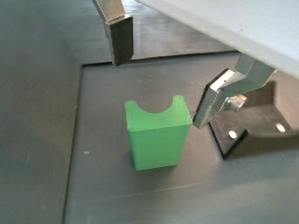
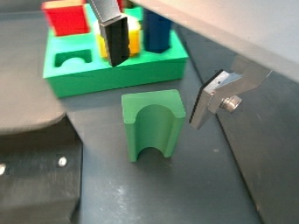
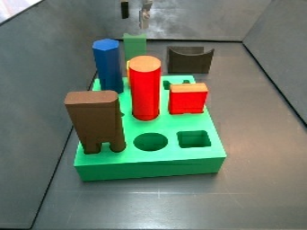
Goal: Pick up the arch object. Move up. Place the arch object on the fixture. Regrasp the arch object. Rotate the arch object. Move to above the board. Insert the arch object.
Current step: Rotate the arch object.
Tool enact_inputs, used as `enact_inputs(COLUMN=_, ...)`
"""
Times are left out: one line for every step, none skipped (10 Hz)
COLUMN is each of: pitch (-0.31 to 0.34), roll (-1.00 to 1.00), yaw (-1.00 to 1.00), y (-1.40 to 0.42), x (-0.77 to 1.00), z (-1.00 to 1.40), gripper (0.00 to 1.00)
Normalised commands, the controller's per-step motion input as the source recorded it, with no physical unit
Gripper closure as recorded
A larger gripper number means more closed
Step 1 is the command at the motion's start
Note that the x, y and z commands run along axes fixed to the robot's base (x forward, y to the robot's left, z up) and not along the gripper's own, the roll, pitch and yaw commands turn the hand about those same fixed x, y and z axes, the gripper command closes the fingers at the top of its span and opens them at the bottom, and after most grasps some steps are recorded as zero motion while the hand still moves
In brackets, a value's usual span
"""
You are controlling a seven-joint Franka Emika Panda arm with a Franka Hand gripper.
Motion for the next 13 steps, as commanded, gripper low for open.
enact_inputs(pitch=0.013, roll=0.0, yaw=1.0, y=0.0, x=0.02, z=-0.01, gripper=0.0)
enact_inputs(pitch=0.014, roll=0.0, yaw=1.0, y=0.0, x=0.02, z=-0.01, gripper=0.0)
enact_inputs(pitch=0.015, roll=0.0, yaw=1.0, y=0.0, x=0.02, z=-0.01, gripper=0.0)
enact_inputs(pitch=0.017, roll=-0.01, yaw=1.0, y=0.0, x=0.02, z=-0.01, gripper=0.0)
enact_inputs(pitch=0.019, roll=-0.01, yaw=1.0, y=0.0, x=0.02, z=-0.01, gripper=0.0)
enact_inputs(pitch=0.02, roll=-0.01, yaw=1.0, y=0.0, x=0.02, z=-0.01, gripper=0.0)
enact_inputs(pitch=0.024, roll=-0.01, yaw=1.0, y=0.0, x=0.02, z=-0.01, gripper=0.0)
enact_inputs(pitch=0.027, roll=-0.01, yaw=1.0, y=0.0, x=0.02, z=-0.01, gripper=0.0)
enact_inputs(pitch=0.032, roll=-0.01, yaw=1.0, y=0.0, x=0.02, z=-0.01, gripper=0.0)
enact_inputs(pitch=0.038, roll=-0.01, yaw=1.0, y=0.0, x=0.02, z=-0.01, gripper=0.0)
enact_inputs(pitch=0.045, roll=-0.01, yaw=0.86, y=0.0, x=0.02, z=-0.01, gripper=0.0)
enact_inputs(pitch=0.044, roll=-0.01, yaw=0.63, y=0.0, x=0.02, z=-0.01, gripper=0.0)
enact_inputs(pitch=0.044, roll=-0.01, yaw=0.49, y=0.0, x=0.02, z=-0.01, gripper=0.0)
